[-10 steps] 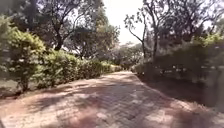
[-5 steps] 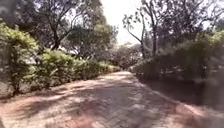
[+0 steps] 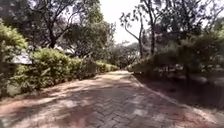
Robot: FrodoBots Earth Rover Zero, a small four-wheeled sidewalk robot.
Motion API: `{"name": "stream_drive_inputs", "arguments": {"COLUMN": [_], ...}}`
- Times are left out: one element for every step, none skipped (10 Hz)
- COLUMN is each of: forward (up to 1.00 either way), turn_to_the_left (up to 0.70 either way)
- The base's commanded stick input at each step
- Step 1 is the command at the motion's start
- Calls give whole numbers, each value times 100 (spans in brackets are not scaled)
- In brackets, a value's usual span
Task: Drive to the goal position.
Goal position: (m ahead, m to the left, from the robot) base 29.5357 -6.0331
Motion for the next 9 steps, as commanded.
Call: {"name": "stream_drive_inputs", "arguments": {"forward": [50,50,50,50,50,50,50,50,50], "turn_to_the_left": [-50,-50,-50,-50,-50,0,0,0,0]}}
